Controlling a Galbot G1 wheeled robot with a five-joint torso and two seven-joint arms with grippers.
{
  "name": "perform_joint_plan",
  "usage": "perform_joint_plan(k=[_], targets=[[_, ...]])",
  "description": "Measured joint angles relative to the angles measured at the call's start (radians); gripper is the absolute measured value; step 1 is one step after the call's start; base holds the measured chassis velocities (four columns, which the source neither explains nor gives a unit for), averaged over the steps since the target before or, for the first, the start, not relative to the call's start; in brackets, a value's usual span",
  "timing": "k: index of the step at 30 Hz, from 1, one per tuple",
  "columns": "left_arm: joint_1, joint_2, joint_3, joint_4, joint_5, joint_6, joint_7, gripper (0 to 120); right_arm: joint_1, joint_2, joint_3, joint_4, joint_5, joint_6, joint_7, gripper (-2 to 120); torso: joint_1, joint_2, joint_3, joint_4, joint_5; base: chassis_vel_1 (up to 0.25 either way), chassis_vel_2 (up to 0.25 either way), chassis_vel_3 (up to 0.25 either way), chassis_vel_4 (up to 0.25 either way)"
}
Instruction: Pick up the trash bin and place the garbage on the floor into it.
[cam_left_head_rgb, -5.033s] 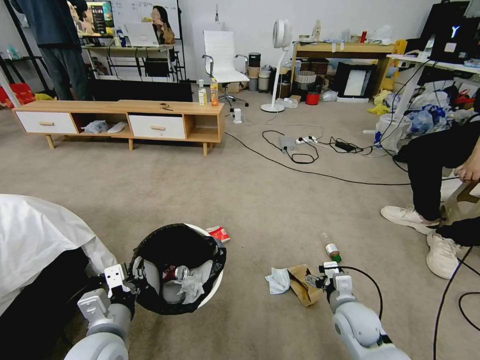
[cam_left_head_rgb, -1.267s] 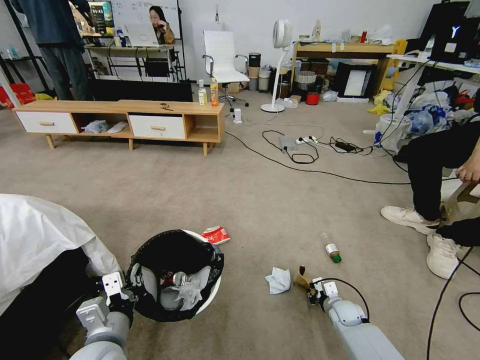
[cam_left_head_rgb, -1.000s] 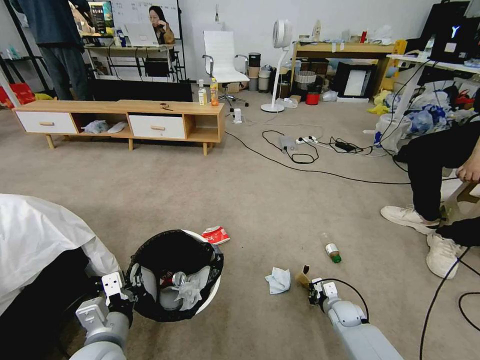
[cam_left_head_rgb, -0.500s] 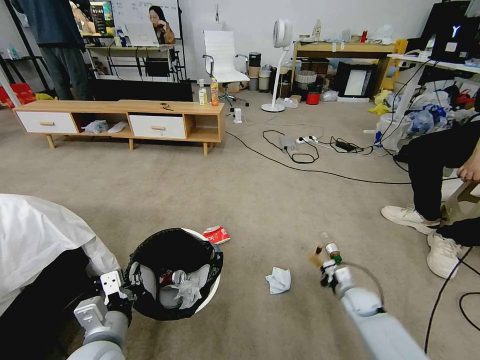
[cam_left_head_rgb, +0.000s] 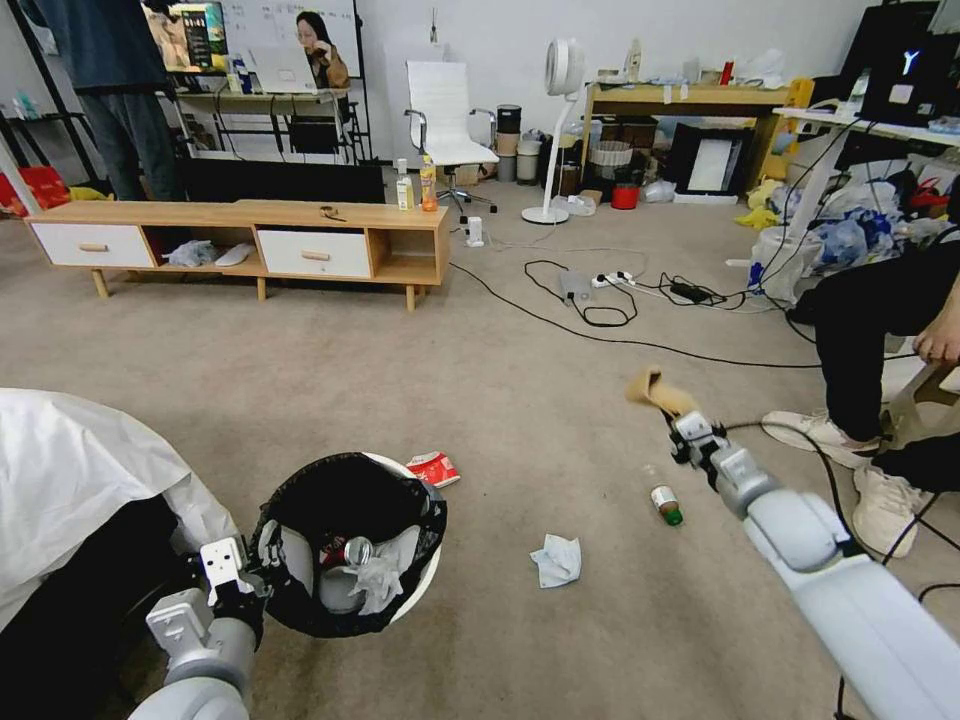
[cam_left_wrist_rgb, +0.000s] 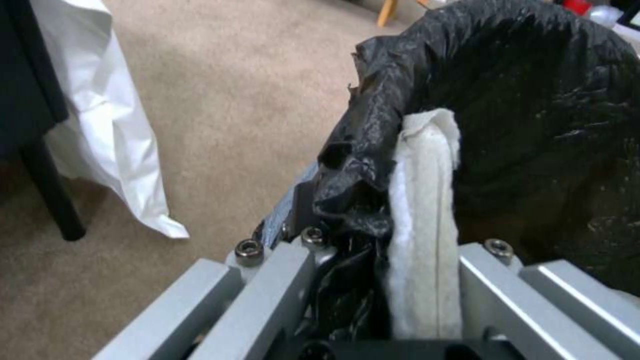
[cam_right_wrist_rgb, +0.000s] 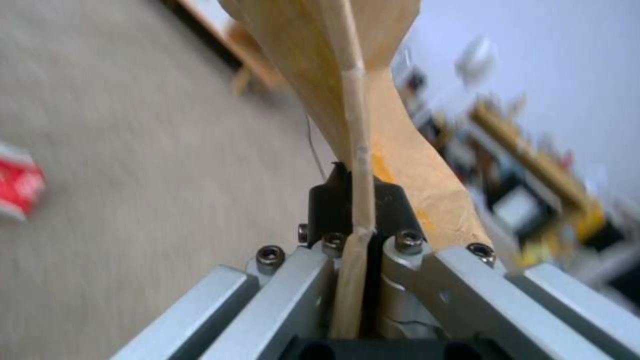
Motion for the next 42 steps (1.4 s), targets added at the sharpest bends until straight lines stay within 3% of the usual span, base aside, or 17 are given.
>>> perform_joint_plan(k=[8, 11, 15, 22, 25, 27, 30, 33, 36, 39, 42], targets=[[-0.04, 0.02, 0.055, 0.018, -0.036, 0.05, -0.034, 6, 0.075, -0.037, -0.094, 0.141, 0.047, 0.066, -0.044, 0, 0.0, 0.0, 0.0, -0.0003, 0.0001, 0.0, 0.0, 0.0, 0.0], [-0.059, 0.032, 0.083, 0.024, -0.04, 0.07, -0.048, 6, 0.09, -0.046, -0.136, 0.188, 0.122, 0.066, -0.049, 0, 0.0, 0.0, 0.0, -0.0003, 0.0002, 0.0, 0.0, 0.0, 0.0], [-0.093, 0.055, 0.145, 0.036, -0.038, 0.091, -0.064, 6, 0.136, -0.071, -0.228, 0.275, 0.321, 0.023, -0.05, 0, 0.0, 0.0, 0.0, -0.0005, 0.0002, 0.0, 0.0, 0.0, 0.0], [-0.119, 0.077, 0.197, 0.06, -0.028, 0.095, -0.072, 6, 0.224, -0.082, -0.348, 0.339, 0.481, -0.048, -0.049, 0, 0.0, 0.0, 0.0, 0.0, -0.0001, 0.0, 0.0, 0.0, 0.0], [-0.13, 0.085, 0.207, 0.073, -0.026, 0.095, -0.073, 6, 0.262, -0.081, -0.401, 0.365, 0.566, -0.092, -0.032, 0, 0.0, 0.0, 0.0, 0.0, 0.0, 0.0, 0.0, 0.0, 0.0], [-0.142, 0.104, 0.215, 0.083, -0.023, 0.094, -0.073, 6, 0.305, -0.086, -0.476, 0.423, 0.747, -0.183, 0.016, 0, 0.0, 0.0, 0.0, -0.0002, 0.0002, 0.0, 0.0, 0.0, 0.0], [-0.145, 0.111, 0.216, 0.084, -0.023, 0.092, -0.073, 6, 0.321, -0.085, -0.497, 0.445, 0.812, -0.221, 0.044, 0, 0.0, 0.0, 0.0, -0.0002, -0.0001, 0.0, 0.0, 0.0, 0.0], [-0.15, 0.123, 0.216, 0.084, -0.025, 0.087, -0.072, 6, 0.385, -0.064, -0.545, 0.51, 1.001, -0.39, 0.192, 0, 0.0, 0.0, 0.0, -0.0002, 0.0, 0.0, 0.0, 0.0, 0.0], [-0.149, 0.124, 0.216, 0.082, -0.025, 0.086, -0.071, 6, 0.399, -0.055, -0.549, 0.523, 1.046, -0.433, 0.228, 0, 0.0, 0.0, 0.0, -0.0001, 0.0, 0.0, 0.0, 0.0, 0.0], [-0.142, 0.128, 0.216, 0.065, -0.025, 0.084, -0.07, 6, 0.454, -0.013, -0.556, 0.552, 1.194, -0.572, 0.357, 0, 0.0, 0.0, 0.0, -0.0002, 0.0, 0.0, 0.0, 0.0, 0.0], [-0.141, 0.13, 0.216, 0.062, -0.025, 0.083, -0.07, 6, 0.465, -0.001, -0.557, 0.556, 1.227, -0.599, 0.392, 0, 0.0, 0.0, 0.0, -0.0001, 0.0, 0.0, 0.0, 0.0, 0.0]])
